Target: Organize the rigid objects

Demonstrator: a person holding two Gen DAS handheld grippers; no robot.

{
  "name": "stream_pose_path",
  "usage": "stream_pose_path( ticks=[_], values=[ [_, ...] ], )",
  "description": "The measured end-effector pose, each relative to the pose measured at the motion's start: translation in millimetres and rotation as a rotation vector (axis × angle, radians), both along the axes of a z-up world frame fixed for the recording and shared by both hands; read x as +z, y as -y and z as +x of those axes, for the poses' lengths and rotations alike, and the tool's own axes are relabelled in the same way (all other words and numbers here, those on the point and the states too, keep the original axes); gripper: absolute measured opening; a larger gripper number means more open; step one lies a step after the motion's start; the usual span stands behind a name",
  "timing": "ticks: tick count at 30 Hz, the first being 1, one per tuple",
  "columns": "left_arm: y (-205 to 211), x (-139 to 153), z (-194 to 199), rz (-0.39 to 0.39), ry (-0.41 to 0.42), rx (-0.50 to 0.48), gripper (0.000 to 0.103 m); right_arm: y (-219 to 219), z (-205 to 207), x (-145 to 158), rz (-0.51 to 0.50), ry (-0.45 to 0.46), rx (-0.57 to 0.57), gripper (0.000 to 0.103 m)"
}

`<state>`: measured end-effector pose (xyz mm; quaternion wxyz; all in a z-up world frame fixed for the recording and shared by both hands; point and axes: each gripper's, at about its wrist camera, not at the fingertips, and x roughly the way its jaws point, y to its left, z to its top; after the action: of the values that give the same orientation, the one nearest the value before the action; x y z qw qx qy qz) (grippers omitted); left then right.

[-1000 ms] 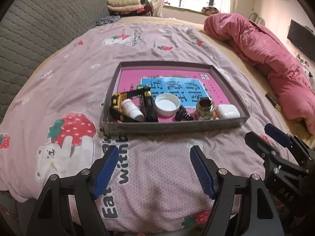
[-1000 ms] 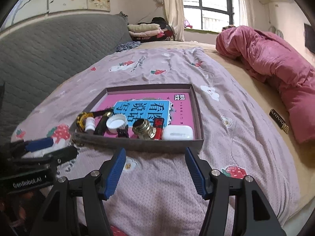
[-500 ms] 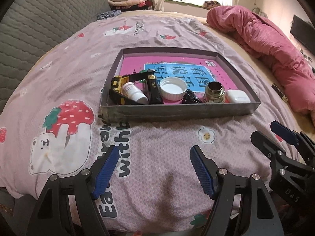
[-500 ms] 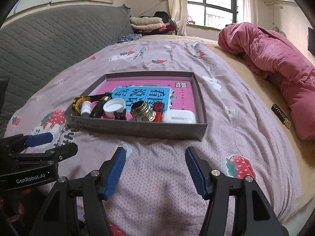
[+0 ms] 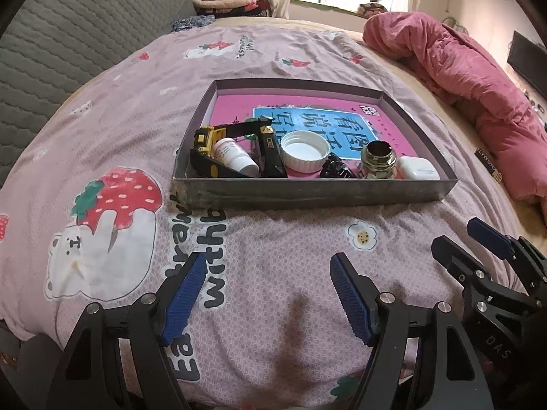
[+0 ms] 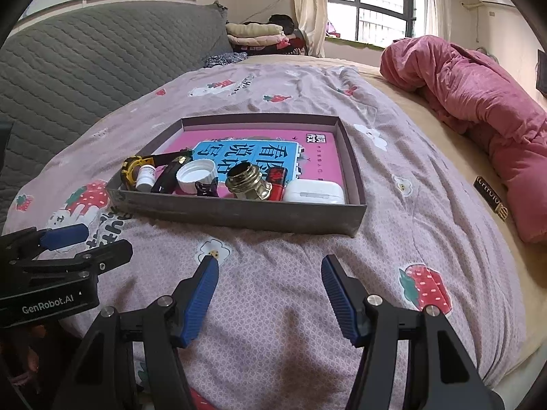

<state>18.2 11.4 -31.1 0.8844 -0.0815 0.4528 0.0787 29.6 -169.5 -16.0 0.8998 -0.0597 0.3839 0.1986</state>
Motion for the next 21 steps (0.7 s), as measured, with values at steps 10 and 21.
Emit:
stream_pose_path(
  ticks=[10,21],
  values=[
    [-2.8,-4.5,2.2,-0.002,-0.018,0.013,0.076,-0.4,0.2,-1.8,-0.009,-0.004,0.001,0.062],
    [-3.0,-10.9,3.9,0.000,-0.042,0.001,0.076,0.4,1.8,-2.2,-0.018,-0.005,-0.007,0.062]
  ],
)
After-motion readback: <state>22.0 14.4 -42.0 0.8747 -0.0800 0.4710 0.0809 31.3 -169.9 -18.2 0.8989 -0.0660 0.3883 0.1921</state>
